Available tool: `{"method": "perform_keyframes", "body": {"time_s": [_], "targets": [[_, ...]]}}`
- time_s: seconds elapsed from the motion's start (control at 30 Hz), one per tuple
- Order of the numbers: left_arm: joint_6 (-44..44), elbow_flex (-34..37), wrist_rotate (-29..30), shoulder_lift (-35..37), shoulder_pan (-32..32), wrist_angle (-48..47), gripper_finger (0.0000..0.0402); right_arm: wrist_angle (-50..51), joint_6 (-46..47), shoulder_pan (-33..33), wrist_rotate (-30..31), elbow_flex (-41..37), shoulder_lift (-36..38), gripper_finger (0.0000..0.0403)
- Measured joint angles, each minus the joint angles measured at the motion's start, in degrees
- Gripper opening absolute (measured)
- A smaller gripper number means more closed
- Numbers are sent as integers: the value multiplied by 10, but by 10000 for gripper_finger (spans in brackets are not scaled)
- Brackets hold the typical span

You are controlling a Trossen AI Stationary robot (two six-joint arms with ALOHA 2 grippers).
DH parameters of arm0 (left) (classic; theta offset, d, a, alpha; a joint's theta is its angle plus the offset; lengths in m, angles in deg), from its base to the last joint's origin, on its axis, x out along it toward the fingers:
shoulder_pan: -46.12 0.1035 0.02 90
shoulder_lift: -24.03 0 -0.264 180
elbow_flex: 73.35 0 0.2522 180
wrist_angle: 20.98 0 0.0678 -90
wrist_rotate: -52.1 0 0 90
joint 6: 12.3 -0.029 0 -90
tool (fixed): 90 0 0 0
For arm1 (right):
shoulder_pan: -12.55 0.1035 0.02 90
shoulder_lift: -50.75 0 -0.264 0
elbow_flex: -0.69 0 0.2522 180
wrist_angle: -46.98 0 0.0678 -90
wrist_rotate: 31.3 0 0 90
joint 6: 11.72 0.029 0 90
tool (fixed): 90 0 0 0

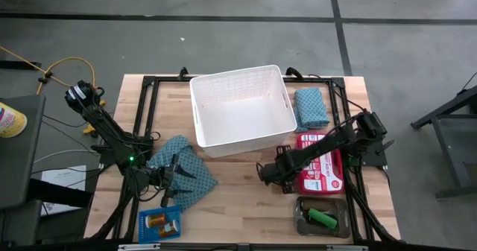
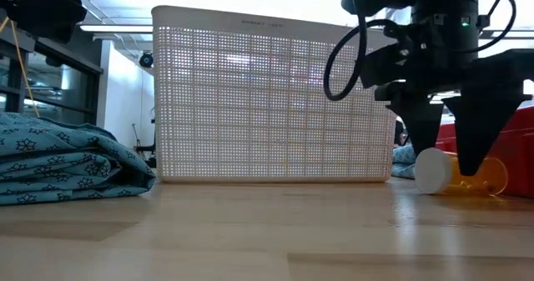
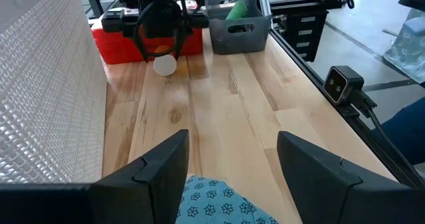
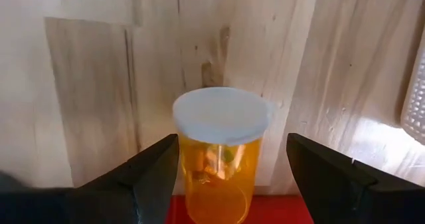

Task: Pick & place medical supplies in basket/bin
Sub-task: Put the orange pill bottle into the blue bin

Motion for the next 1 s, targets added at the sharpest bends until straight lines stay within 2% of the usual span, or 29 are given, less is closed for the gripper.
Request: {"method": "perform_keyframes", "body": {"time_s": [0.17, 0.4, 0.53, 0.8, 1.0], "targets": [[0, 0, 0, 0, 0, 0, 223, -2, -1, -11, -4, -1, 0, 267], [0, 0, 0, 0, 0, 0, 223, -9, 2, -24, -43, -1, -10, 263], [0, 0, 0, 0, 0, 0, 223, -14, 1, -27, -64, -2, -21, 240], [0, 0, 0, 0, 0, 0, 223, -14, 3, -27, -62, -1, -18, 188], [0, 0, 0, 0, 0, 0, 223, -15, 1, -27, -61, -1, -18, 181]]}}
